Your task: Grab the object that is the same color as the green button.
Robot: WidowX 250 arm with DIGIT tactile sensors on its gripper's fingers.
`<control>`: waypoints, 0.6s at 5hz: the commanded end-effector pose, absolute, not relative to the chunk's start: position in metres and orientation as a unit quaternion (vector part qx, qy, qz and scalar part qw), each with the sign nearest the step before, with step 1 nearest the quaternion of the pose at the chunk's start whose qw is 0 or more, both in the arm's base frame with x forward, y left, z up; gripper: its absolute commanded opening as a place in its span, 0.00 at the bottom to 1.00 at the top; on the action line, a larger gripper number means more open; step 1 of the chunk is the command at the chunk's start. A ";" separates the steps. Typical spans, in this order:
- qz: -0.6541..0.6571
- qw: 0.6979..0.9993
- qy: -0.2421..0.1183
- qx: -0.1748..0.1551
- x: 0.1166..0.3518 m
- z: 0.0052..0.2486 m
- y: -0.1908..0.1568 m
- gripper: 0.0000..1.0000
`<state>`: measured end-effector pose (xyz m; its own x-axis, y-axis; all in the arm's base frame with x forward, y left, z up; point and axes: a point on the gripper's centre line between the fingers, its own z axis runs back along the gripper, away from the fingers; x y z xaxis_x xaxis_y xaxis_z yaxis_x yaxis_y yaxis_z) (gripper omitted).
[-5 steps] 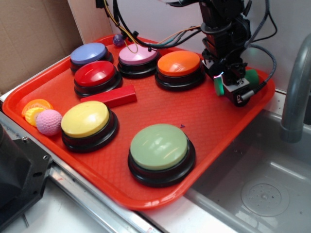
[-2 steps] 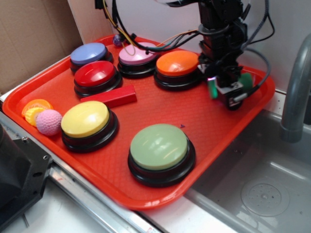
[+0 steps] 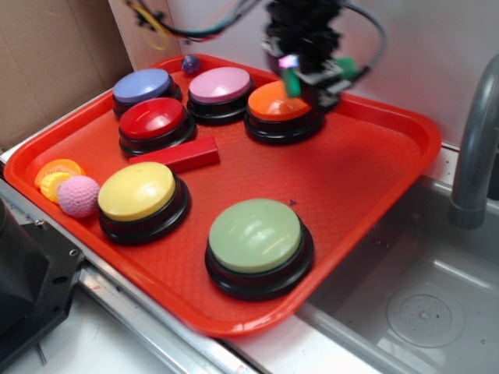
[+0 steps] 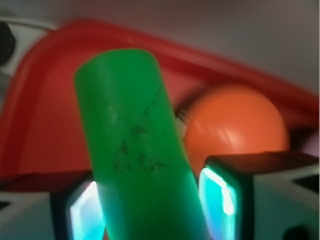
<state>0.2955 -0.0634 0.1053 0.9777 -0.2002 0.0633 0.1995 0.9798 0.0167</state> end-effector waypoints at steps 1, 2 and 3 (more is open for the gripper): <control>0.017 0.998 -0.052 -0.026 0.253 0.140 -0.025 0.00; 0.059 0.997 -0.052 -0.021 0.244 0.136 -0.018 0.00; 0.098 0.993 -0.049 -0.031 0.230 0.145 -0.011 0.00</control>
